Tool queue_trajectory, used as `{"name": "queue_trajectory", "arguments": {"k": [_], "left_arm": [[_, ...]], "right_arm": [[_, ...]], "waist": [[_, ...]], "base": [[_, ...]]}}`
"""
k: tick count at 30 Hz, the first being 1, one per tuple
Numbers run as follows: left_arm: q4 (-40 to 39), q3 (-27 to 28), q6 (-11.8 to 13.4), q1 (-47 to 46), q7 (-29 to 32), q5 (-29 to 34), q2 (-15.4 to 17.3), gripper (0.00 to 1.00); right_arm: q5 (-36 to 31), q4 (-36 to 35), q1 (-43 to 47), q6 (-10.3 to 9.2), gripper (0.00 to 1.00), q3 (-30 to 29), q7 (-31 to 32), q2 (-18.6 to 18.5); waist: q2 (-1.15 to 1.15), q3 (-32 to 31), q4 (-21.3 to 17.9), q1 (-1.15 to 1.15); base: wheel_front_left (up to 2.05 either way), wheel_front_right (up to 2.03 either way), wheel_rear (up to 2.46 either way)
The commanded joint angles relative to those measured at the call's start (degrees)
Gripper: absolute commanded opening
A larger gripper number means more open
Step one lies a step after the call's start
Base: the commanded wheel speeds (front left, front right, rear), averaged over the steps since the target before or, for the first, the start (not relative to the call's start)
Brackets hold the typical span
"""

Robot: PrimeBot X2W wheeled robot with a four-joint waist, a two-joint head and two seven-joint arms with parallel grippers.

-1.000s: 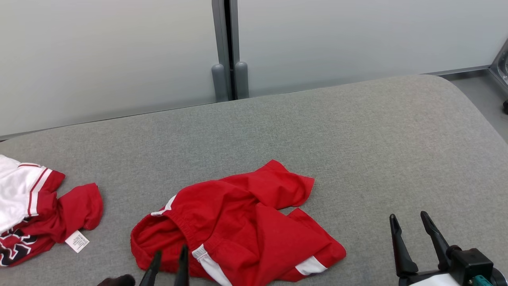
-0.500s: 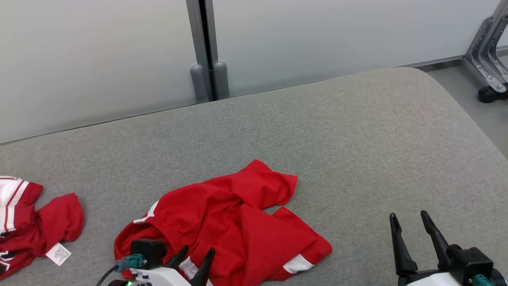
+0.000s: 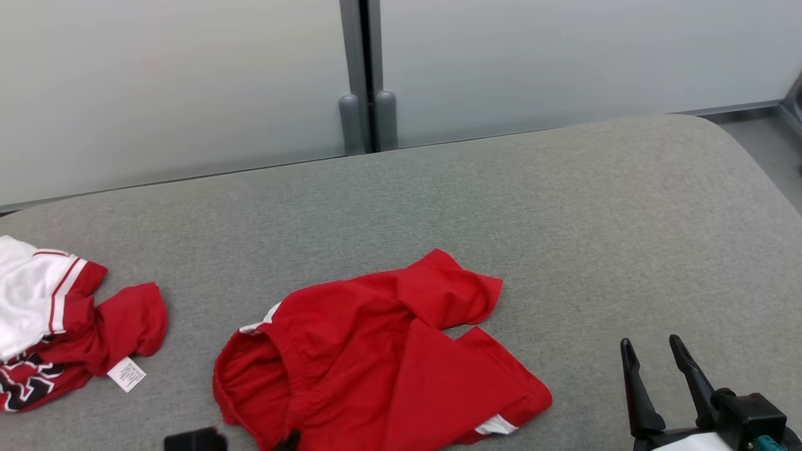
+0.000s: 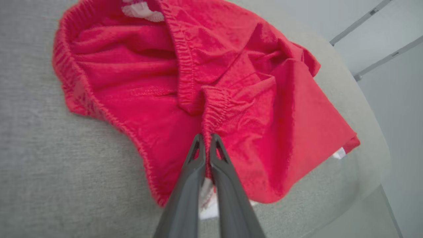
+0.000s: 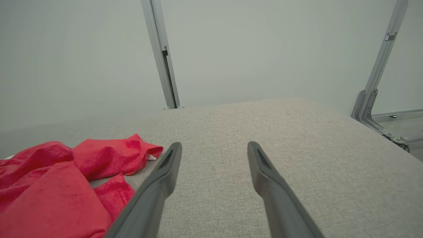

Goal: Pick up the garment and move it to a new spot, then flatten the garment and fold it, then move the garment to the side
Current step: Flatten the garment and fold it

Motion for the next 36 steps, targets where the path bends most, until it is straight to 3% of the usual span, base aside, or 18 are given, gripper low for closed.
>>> {"name": "queue_trajectory", "arguments": {"k": [1,6,11,13,14,16,21,25,28,32,34,36], "left_arm": [[-0.5,1.0,0.7,1.2,-1.0,-0.5,-0.1,0.00],[-0.9,5.4,3.5,7.3,-6.2,-3.0,-2.1,0.00],[2.3,5.9,2.7,9.9,-8.7,-5.5,-4.9,0.00],[4.3,6.4,3.7,9.9,-10.3,-5.1,-5.7,0.61],[5.1,6.8,4.1,9.9,-11.1,-5.1,-6.1,1.00],[5.6,7.7,4.5,9.9,-12.3,-6.2,-6.7,1.00],[3.1,9.4,6.5,11.4,-12.7,-5.3,-4.8,1.00],[-3.8,10.1,10.7,12.9,-11.3,-1.4,-0.7,1.00],[-11.5,8.7,11.9,11.8,-9.1,0.7,1.4,1.00],[-18.0,2.6,9.8,5.8,-3.4,2.9,2.3,1.00],[-16.3,-1.9,7.9,1.4,0.2,5.8,3.4,1.00],[-13.7,-6.3,5.7,-4.0,3.1,7.6,2.5,1.00]], "right_arm": [[-0.2,0.0,0.3,0.01,1.00,-0.2,0.0,-0.3],[-0.4,0.0,1.0,0.01,1.00,-0.3,0.0,-0.3],[-0.8,0.3,0.9,0.01,1.00,0.0,0.0,-0.3],[-1.0,0.5,0.6,0.01,1.00,0.3,0.0,-0.3],[-1.2,0.4,0.4,0.01,1.00,0.3,0.0,-0.3],[-1.3,0.3,0.3,0.01,1.00,0.1,0.0,-0.3],[-1.7,0.3,1.0,0.01,1.00,-0.2,0.0,-0.3],[-1.4,0.2,1.0,0.01,1.00,0.1,0.0,-0.3],[-1.2,0.0,1.1,0.01,1.00,0.6,0.0,-0.3],[-1.1,0.0,0.5,0.01,1.00,0.7,0.0,-0.3],[-1.0,0.0,0.0,0.01,1.00,1.3,0.0,-0.3],[-0.7,0.1,-0.8,0.01,1.00,1.7,0.0,-0.3]], "waist": [[0.00,-0.2,0.8,0.00],[0.00,-0.6,2.8,0.00],[0.00,-0.8,4.0,0.00],[0.00,-0.9,4.1,0.00],[0.00,-1.0,4.0,0.00],[0.00,-1.2,3.9,0.00],[0.00,-1.6,2.8,0.00],[0.00,-1.5,1.5,0.00],[0.00,-1.1,0.6,0.00],[0.00,-0.3,-0.4,0.00],[0.00,0.3,-1.2,0.00],[0.00,1.1,-2.2,0.00]], "base": [[0.00,0.00,0.00],[0.00,0.00,0.00],[0.00,0.00,0.00],[0.00,0.00,0.00],[0.00,0.00,0.00],[0.00,0.00,0.00],[0.00,0.00,0.00],[0.00,0.00,0.00],[0.00,0.00,0.00],[0.00,0.00,0.00],[0.00,0.00,0.00],[0.00,0.00,0.00]]}}
